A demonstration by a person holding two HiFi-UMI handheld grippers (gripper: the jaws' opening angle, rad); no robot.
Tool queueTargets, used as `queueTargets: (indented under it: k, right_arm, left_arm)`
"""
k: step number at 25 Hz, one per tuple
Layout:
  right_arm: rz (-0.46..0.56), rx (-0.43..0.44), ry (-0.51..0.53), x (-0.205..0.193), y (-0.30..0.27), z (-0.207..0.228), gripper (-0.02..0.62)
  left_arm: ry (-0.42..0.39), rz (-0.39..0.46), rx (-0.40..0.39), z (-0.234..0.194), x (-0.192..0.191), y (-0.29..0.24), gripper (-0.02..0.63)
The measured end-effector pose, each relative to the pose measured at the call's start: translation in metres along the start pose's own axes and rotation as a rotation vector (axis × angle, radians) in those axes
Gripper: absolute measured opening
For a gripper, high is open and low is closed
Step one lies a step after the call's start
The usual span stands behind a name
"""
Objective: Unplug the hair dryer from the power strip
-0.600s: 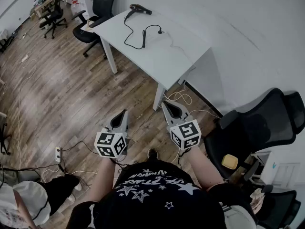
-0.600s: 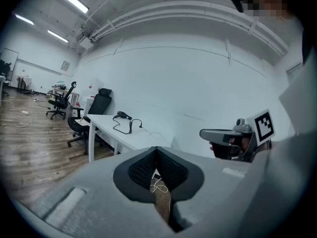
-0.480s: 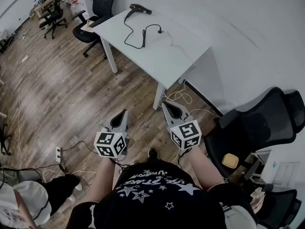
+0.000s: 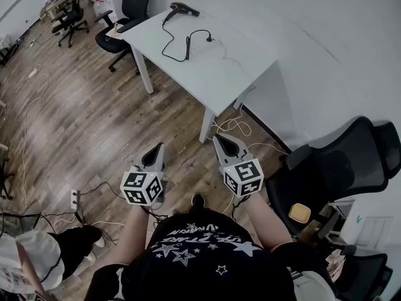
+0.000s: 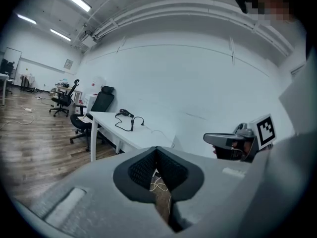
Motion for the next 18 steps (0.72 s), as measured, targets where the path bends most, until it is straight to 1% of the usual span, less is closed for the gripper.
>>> queueTargets:
  k: [4, 7, 12, 15, 18]
  right_arm:
    - [0.032, -0.029, -0.026, 0.0, -0.006, 0.02, 0.008]
    - [0.072, -0.057, -0.022, 0.001, -0.011, 0.038, 0.008]
    - [0.112, -0.013, -0.077, 0.001, -0.021, 0.051, 0.008]
    - [0.127, 0.013, -0.077, 0.004, -0.029, 0.052, 0.008]
    - [0.13, 0.02, -0.109, 0.003, -0.041, 0.054, 0.008]
  left_arm:
    - [-0.014, 0.008, 0.016, 0.006, 0.006, -0.012, 0.007]
    - [-0.025, 0.027, 0.03, 0.011, 0.012, -0.022, 0.006]
    - [-0.025, 0.046, 0.06, 0.016, 0.015, -0.026, 0.008]
    - [-0.017, 0.044, 0.078, 0.011, 0.014, -0.025, 0.007]
    - [-0.014, 0.05, 0.096, 0.003, 0.02, -0.027, 0.008]
Point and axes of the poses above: the fingertips, and each gripper's own axes: y backward along the fingers, z to its right, x out of its top, the point moved 7 cm from there along y, backward along the fingers, and after that the axes turned 13 degrees about y, right-handed, at the moved point
